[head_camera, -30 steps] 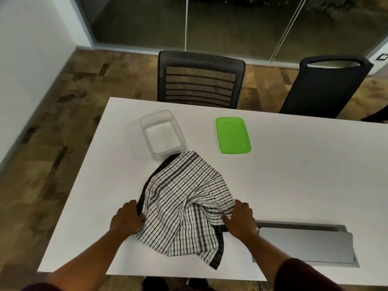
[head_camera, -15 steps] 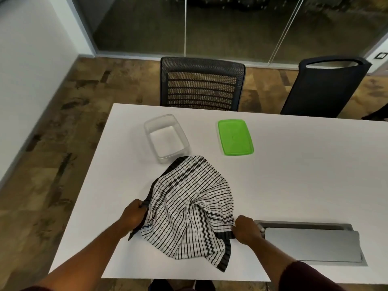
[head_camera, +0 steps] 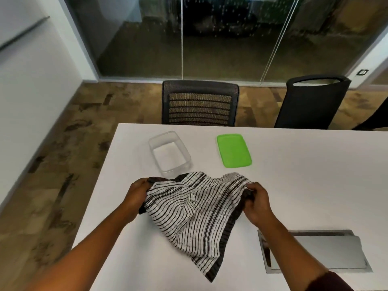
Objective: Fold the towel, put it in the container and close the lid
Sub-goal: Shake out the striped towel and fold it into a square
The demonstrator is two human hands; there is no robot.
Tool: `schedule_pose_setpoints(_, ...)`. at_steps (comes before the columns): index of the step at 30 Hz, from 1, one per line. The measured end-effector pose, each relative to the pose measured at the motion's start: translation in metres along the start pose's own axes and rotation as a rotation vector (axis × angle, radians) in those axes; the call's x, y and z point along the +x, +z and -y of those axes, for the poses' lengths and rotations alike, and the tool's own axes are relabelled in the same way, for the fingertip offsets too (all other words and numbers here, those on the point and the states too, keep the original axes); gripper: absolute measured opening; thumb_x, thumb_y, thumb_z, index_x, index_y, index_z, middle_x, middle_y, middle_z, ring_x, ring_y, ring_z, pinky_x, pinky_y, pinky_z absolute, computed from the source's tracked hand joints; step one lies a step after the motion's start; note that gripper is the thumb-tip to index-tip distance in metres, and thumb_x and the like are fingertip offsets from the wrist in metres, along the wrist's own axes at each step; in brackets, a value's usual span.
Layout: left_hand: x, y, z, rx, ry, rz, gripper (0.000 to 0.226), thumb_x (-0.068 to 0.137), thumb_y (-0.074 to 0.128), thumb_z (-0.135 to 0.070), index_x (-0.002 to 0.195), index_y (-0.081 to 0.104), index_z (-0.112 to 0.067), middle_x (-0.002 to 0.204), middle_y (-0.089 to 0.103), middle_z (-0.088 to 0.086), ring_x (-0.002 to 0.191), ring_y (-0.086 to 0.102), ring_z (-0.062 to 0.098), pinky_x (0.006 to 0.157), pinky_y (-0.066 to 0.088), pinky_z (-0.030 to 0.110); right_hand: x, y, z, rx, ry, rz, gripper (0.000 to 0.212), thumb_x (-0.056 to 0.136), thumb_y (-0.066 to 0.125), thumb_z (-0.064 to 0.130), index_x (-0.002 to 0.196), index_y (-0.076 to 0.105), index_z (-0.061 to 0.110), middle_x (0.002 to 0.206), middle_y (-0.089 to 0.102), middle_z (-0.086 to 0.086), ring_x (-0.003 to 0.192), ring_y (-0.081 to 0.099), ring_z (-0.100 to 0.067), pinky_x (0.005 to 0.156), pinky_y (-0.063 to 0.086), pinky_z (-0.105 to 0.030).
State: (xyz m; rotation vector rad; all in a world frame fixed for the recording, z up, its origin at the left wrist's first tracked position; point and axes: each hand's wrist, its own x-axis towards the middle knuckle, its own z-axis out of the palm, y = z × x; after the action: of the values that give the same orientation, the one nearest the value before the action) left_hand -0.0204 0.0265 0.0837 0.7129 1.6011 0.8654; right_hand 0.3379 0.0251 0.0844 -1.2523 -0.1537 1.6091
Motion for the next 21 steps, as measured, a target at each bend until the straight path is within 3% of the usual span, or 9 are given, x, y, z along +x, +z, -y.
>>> schedule_pose_setpoints(2, -0.002, 0.001, -0.019, -0.04, 0.057, 0.017, 0.019, 0.097, 0.057, -0.021, 0.102, 0.075, -0.021, 0.094, 0.081, 0.002, 0.086, 0.075, 0.018, 0.065, 0.058, 0.028, -0.002, 0.016, 0.013, 0.031, -0.055, 0.063, 0.017, 0.093, 0.05, 0.014, 0.102, 0.063, 0.009, 0.096, 0.063, -0.014, 0.086, 0.061, -0.029, 0.094, 0.047, -0.041)
schedule_pose_setpoints(4, -0.004, -0.003, -0.037, -0.074, 0.102, 0.018, 0.017, 0.096, 0.061, -0.026, 0.104, 0.075, -0.022, 0.098, 0.08, 0.003, 0.09, 0.074, 0.021, 0.073, 0.059, 0.034, -0.008, 0.028, 0.029, 0.058, -0.115, 0.101, 0.021, 0.097, 0.051, 0.016, 0.104, 0.069, 0.007, 0.101, 0.072, -0.014, 0.094, 0.069, -0.029, 0.097, 0.053, -0.04)
schedule_pose_setpoints(7, -0.006, -0.013, -0.061, -0.126, 0.152, 0.021, 0.024, 0.096, 0.059, -0.031, 0.108, 0.072, -0.014, 0.087, 0.076, 0.007, 0.067, 0.069, 0.021, 0.051, 0.049, 0.027, -0.013, 0.033, 0.066, 0.169, -0.245, 0.174, 0.027, 0.098, 0.06, 0.029, 0.108, 0.077, 0.01, 0.115, 0.076, -0.012, 0.107, 0.074, -0.027, 0.09, 0.06, -0.041)
schedule_pose_setpoints(10, -0.006, -0.023, -0.075, -0.212, 0.155, 0.082, 0.036, 0.095, 0.045, -0.031, 0.108, 0.068, -0.007, 0.077, 0.061, 0.015, 0.049, 0.048, 0.023, 0.046, 0.031, 0.022, -0.014, 0.034, 0.083, 0.329, -0.327, 0.26, 0.072, 0.089, 0.062, 0.063, 0.139, 0.061, 0.011, 0.141, 0.062, -0.011, 0.133, 0.058, -0.031, 0.111, 0.045, -0.05)
schedule_pose_setpoints(13, -0.009, -0.027, -0.079, -0.276, 0.076, 0.19, 0.045, 0.088, 0.041, -0.032, 0.114, 0.071, -0.01, 0.098, 0.071, 0.015, 0.07, 0.061, 0.027, 0.054, 0.043, 0.025, -0.011, 0.041, 0.055, 0.13, -0.207, 0.242, 0.087, 0.089, 0.048, 0.069, 0.154, 0.042, 0.011, 0.153, 0.051, -0.013, 0.141, 0.048, -0.035, 0.12, 0.031, -0.057)
schedule_pose_setpoints(15, -0.012, -0.024, -0.078, -0.278, 0.02, 0.249, 0.048, 0.084, 0.043, -0.029, 0.119, 0.07, -0.01, 0.108, 0.073, 0.014, 0.085, 0.064, 0.028, 0.064, 0.05, 0.03, -0.008, 0.045, 0.033, -0.115, -0.092, 0.238, 0.072, 0.093, 0.053, 0.05, 0.149, 0.048, 0.006, 0.146, 0.057, -0.017, 0.13, 0.058, -0.036, 0.118, 0.035, -0.059)
schedule_pose_setpoints(18, -0.015, -0.027, -0.075, -0.34, 0.001, 0.267, 0.043, 0.078, 0.047, -0.024, 0.115, 0.066, -0.012, 0.097, 0.071, 0.012, 0.079, 0.062, 0.027, 0.062, 0.05, 0.029, 0.004, 0.052, 0.03, -0.233, -0.156, 0.251, 0.054, 0.091, 0.056, -0.005, 0.144, 0.047, -0.007, 0.139, 0.057, -0.027, 0.122, 0.059, -0.04, 0.115, 0.038, -0.06)
schedule_pose_setpoints(19, -0.015, -0.032, -0.074, -0.399, 0.011, 0.28, 0.044, 0.076, 0.05, -0.024, 0.115, 0.065, -0.01, 0.098, 0.069, 0.014, 0.077, 0.062, 0.027, 0.061, 0.051, 0.029, 0.006, 0.055, 0.035, -0.214, -0.195, 0.271, 0.055, 0.089, 0.053, -0.014, 0.143, 0.047, -0.007, 0.14, 0.056, -0.028, 0.124, 0.058, -0.041, 0.115, 0.039, -0.059)
schedule_pose_setpoints(21, -0.011, -0.046, -0.071, -0.558, 0.014, 0.34, 0.046, 0.08, 0.056, -0.031, 0.115, 0.068, -0.004, 0.109, 0.068, 0.019, 0.087, 0.067, 0.031, 0.074, 0.054, 0.036, 0.006, 0.06, 0.042, -0.201, -0.235, 0.326, 0.06, 0.087, 0.053, -0.019, 0.144, 0.047, -0.001, 0.14, 0.059, -0.024, 0.125, 0.059, -0.04, 0.11, 0.044, -0.057)
